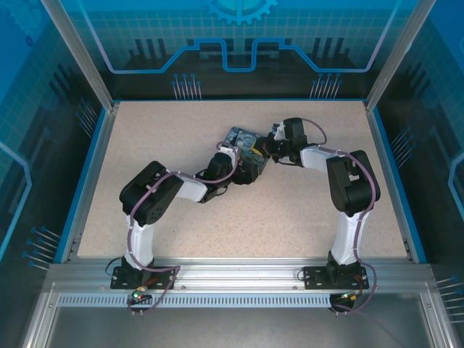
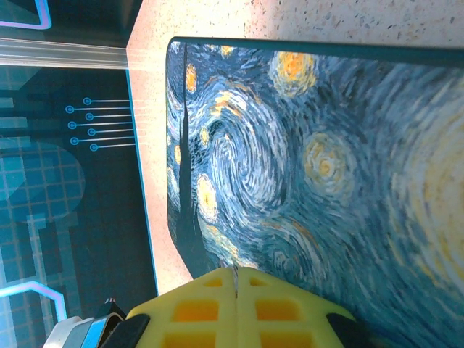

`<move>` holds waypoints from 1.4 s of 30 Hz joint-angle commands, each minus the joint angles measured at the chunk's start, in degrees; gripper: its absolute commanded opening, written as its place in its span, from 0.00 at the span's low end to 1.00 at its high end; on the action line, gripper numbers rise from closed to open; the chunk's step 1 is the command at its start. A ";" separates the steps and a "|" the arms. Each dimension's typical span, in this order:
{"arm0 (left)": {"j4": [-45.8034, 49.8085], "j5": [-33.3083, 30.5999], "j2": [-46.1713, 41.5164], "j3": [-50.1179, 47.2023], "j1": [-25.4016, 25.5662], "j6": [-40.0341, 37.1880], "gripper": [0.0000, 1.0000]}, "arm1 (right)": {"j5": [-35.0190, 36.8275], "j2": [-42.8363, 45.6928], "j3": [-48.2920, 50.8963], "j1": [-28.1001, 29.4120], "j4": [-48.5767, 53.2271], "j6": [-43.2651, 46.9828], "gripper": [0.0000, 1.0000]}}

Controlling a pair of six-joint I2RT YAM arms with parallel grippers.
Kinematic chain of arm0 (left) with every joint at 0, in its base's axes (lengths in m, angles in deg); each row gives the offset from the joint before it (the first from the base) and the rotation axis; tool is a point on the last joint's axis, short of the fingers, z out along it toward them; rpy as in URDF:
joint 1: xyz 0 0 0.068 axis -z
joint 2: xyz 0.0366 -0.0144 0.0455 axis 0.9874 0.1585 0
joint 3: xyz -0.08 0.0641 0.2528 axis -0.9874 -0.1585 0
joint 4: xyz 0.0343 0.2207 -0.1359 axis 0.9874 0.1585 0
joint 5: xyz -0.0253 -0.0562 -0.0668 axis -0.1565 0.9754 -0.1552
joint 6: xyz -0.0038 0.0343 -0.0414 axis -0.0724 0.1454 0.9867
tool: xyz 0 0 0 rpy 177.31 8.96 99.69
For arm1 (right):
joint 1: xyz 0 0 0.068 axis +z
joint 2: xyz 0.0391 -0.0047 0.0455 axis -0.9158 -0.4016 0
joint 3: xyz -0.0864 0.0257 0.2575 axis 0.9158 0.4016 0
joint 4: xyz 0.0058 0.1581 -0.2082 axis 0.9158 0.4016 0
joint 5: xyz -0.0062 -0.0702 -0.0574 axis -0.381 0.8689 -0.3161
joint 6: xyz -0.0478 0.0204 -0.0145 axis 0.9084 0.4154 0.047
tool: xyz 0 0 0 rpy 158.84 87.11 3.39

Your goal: Unlock a padlock with a key

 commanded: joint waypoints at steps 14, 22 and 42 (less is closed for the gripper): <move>-12.12 8.12 2.40 -1.29 0.97 11.01 0.99 | 1.04 -2.77 1.43 -0.49 6.48 1.91 0.00; -14.86 9.06 2.56 -2.30 0.87 13.40 0.99 | 0.76 -3.12 1.51 -0.72 6.12 2.09 0.00; -26.48 6.29 2.37 -7.55 0.44 21.78 0.95 | 0.52 -3.60 1.51 -0.83 6.17 2.52 0.00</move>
